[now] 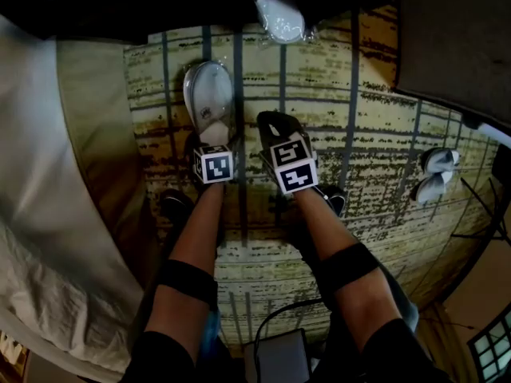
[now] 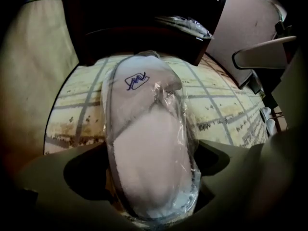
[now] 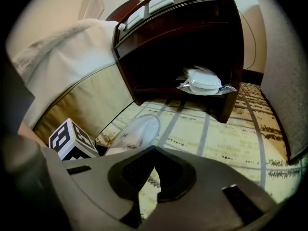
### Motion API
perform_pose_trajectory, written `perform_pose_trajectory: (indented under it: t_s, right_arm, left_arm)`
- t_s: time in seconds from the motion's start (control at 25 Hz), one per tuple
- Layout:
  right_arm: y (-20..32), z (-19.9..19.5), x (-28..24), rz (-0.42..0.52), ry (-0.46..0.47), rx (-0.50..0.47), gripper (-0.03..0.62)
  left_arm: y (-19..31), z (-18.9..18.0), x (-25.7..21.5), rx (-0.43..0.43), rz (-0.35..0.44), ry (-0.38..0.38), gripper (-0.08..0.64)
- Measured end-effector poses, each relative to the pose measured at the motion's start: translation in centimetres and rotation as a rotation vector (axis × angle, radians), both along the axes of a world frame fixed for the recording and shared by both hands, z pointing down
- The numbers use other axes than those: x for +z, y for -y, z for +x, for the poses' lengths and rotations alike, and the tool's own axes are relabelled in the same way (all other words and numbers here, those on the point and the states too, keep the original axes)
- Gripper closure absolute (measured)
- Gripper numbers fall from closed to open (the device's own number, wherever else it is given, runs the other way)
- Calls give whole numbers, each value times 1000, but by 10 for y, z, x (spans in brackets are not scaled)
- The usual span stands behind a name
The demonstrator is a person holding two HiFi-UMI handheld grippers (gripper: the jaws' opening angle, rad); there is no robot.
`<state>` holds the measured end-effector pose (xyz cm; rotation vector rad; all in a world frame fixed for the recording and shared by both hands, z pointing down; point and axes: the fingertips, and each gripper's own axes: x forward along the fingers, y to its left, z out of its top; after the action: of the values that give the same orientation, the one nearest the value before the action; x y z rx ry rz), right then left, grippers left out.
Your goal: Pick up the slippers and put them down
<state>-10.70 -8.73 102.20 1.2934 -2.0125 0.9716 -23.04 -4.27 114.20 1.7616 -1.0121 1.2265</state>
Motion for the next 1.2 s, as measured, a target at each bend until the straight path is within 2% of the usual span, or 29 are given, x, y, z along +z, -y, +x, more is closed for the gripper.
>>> perform_pose_trajectory:
  t_s: [0.04,0.08,0.12,0.32,0.56,0.84,1.08,1.2]
  right_arm:
    - [1,1,0,1,-1,-3,591]
    - [3,2,-1,3,-1,-5,591]
    - [5,3,-2,4,-1,-5,591]
    - [9,5,-2,0,-5,3,591]
    - [9,-4,-5,-4,-1,-4,591]
    - [10,-7,-9,-19,-9,2,591]
    - [5,-8,-36,-39,-14,4,591]
    - [8,-10,-55,-37,-13,1,591]
  left_arm:
    - [1,0,1,5,-5,1,21]
    - [2,0,1,9,-8,2,77]
    - [3,-1,1,9,-9,-1,86]
    - [7,1,-12,0,21,-60,184]
    - [15,3,-34,26,67,-129,252]
    - [17,2,-56,51,86,-204,285]
    - [20,-3,-97,35,94,-225,288]
    - [29,-11,-112,38,130,-219,288]
